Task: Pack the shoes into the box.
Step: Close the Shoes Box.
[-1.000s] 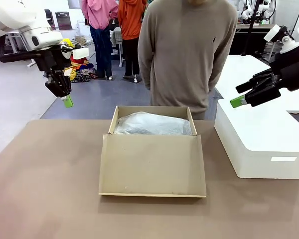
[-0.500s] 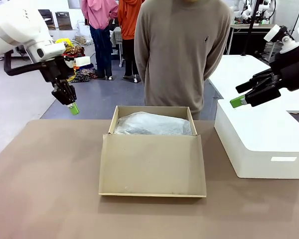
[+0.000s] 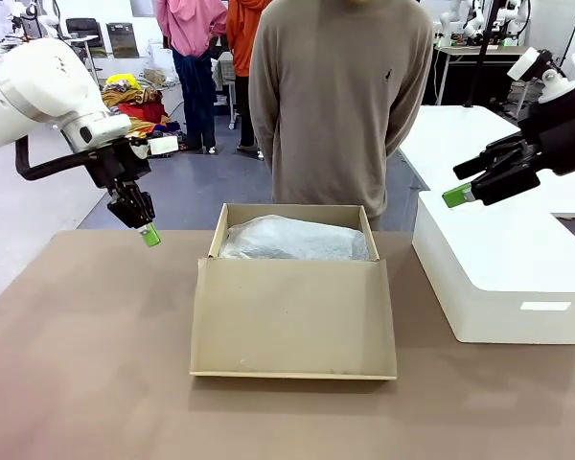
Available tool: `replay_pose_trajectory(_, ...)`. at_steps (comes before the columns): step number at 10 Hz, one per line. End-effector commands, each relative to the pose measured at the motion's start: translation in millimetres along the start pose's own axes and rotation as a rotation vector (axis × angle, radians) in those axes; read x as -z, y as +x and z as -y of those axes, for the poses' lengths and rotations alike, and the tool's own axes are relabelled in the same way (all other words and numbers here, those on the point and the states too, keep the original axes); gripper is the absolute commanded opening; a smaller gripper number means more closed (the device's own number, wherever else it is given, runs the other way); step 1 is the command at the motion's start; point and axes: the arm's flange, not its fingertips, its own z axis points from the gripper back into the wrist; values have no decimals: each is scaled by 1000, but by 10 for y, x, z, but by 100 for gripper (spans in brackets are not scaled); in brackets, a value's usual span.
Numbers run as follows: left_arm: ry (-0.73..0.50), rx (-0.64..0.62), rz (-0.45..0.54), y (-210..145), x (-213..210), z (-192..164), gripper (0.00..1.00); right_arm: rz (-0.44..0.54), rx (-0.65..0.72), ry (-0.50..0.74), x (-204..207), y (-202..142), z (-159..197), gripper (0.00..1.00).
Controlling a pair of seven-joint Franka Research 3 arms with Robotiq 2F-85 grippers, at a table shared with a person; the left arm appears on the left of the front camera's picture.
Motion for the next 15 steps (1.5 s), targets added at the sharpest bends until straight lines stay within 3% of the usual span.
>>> replay_pose_trajectory(1,0,8,8,-44,51,-28,0,27,-20,16,7,8,37,100)
replay_pose_trajectory(8,-14,-3,-3,-13,54,-42,0,27,-20,16,7,8,37,100)
replay_pose_trajectory(15,8,43,49,-219,635,-417,0,27,-20,16,7,8,37,100)
